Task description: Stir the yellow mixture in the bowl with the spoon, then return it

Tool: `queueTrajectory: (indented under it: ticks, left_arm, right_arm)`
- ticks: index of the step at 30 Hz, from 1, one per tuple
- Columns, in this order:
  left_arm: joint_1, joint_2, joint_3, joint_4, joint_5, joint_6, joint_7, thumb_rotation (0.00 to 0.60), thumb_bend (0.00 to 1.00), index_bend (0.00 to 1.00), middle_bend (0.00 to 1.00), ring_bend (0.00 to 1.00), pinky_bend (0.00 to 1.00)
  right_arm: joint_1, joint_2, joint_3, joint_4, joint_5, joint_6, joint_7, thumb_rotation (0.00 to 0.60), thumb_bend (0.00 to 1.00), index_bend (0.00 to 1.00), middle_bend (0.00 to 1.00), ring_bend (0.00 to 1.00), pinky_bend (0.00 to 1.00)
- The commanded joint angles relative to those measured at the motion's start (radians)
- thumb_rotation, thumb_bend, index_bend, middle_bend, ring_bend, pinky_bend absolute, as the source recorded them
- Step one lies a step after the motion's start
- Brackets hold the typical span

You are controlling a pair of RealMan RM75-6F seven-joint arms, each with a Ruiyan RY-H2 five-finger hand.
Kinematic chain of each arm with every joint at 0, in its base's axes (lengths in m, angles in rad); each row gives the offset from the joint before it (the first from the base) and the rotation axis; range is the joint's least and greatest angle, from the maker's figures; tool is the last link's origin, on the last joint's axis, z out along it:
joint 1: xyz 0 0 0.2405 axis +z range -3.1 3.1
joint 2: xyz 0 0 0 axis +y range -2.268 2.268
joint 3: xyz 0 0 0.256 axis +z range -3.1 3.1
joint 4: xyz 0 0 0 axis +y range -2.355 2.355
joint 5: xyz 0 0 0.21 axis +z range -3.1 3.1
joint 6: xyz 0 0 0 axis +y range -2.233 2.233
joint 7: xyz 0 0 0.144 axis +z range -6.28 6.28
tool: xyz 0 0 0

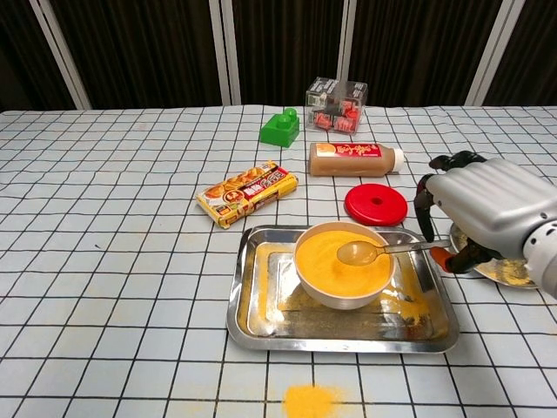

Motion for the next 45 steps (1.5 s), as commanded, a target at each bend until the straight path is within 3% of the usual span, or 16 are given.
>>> queueTrajectory:
  ticks: [1,15,24,45]
  left_arm:
    - [0.000,0.000,0.000,-0.001,0.000,0.000,0.000,0.600,0.00,0.00,0.00,0.00,0.00]
    - [-0.002,0.005,0.001,-0.003,-0.001,-0.004,-0.009,0.600,0.00,0.00,0.00,0.00,0.00]
    - [-0.001,0.005,0.002,-0.006,-0.001,-0.005,-0.006,0.600,0.00,0.00,0.00,0.00,0.00]
    - [-0.003,0.007,0.002,-0.009,-0.007,-0.010,-0.002,0.600,0.00,0.00,0.00,0.00,0.00]
  right_arm:
    - [0.003,-0.009,-0.001,0.008,0.004,0.004,-0.005,0.600,0.49,0.49,0.23,0.00,0.00]
    - [0.007,-0.015,-0.023,-0.019,-0.012,0.030,-0.027,0.600,0.49,0.32,0.21,0.00,0.00]
    - [-0.004,0.011,-0.069,-0.063,-0.043,0.042,-0.043,0.600,0.49,0.31,0.21,0.00,0.00]
    - [-0.025,0.042,-0.093,-0.081,-0.039,0.046,-0.030,0.600,0.49,0.35,0.20,0.00,0.00]
